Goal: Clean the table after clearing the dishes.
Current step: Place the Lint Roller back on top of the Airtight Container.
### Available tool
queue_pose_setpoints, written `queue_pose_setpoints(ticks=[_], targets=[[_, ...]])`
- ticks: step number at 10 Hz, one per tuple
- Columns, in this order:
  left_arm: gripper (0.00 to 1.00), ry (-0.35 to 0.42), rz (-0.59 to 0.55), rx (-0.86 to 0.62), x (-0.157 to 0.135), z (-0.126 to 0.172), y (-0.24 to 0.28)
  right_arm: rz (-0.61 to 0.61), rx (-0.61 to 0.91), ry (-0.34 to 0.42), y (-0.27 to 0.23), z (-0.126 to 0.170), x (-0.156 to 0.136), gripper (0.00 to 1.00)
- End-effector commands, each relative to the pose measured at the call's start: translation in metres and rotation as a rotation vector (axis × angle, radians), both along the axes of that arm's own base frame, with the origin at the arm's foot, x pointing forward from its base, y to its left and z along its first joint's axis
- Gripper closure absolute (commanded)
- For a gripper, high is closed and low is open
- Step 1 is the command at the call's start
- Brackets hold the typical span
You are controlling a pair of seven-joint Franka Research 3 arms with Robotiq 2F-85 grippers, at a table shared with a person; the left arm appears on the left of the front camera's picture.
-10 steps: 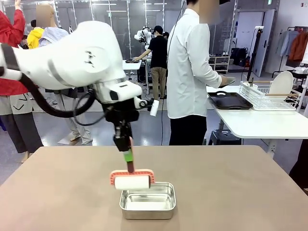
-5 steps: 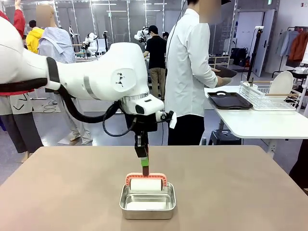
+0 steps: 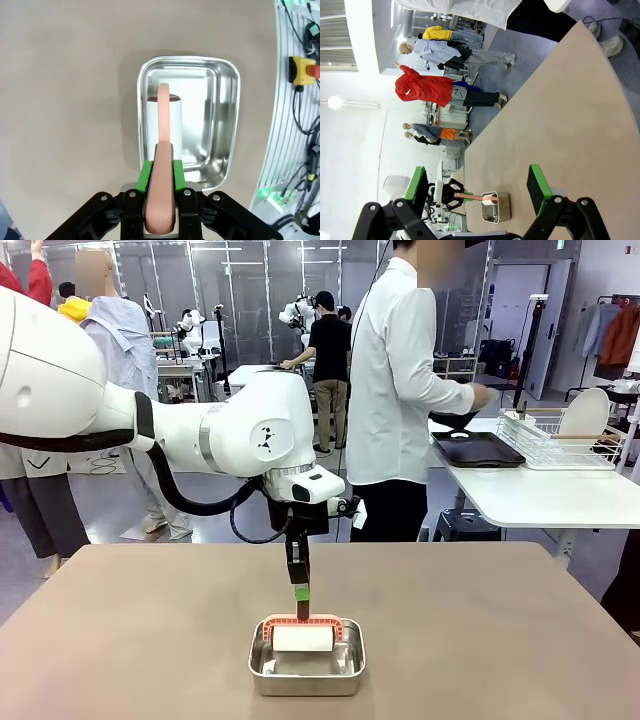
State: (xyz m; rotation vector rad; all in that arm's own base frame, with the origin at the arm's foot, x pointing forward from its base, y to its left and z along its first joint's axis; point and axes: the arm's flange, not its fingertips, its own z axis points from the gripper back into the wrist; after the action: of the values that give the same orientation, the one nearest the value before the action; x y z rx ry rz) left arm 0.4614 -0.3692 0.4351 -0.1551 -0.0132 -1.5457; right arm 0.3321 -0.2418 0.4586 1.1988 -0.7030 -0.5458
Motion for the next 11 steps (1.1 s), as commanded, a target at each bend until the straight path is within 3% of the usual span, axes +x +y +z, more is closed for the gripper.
queue_pose_setpoints(ticks=[1, 7, 8, 9, 10, 11], targets=[[0.79, -0.027, 0.017, 0.007, 0.009, -0.002, -0.007, 0.001, 0.010, -0.002, 0.000, 0.003, -0.001, 0.00], [0.79, 0.023, 0.061, 0.037, 0.041, -0.018, -0.007, 0.001, 0.010, -0.002, 0.000, 0.003, -0.001, 0.00], [0.46, 0.018, 0.061, 0.032, 0.042, -0.014, -0.007, 0.001, 0.010, -0.002, 0.000, 0.003, -0.001, 0.00], [0.42, 0.013, 0.057, 0.027, 0.042, -0.007, -0.008, 0.001, 0.010, -0.002, 0.000, 0.003, -0.001, 0.00], [0.09, 0.018, 0.052, 0.012, 0.042, 0.001, -0.010, 0.001, 0.010, -0.002, 0.000, 0.003, -0.001, 0.00], [0.05, 0.006, 0.049, 0.004, 0.042, 0.007, -0.011, 0.001, 0.010, -0.002, 0.000, 0.003, -0.001, 0.00]])
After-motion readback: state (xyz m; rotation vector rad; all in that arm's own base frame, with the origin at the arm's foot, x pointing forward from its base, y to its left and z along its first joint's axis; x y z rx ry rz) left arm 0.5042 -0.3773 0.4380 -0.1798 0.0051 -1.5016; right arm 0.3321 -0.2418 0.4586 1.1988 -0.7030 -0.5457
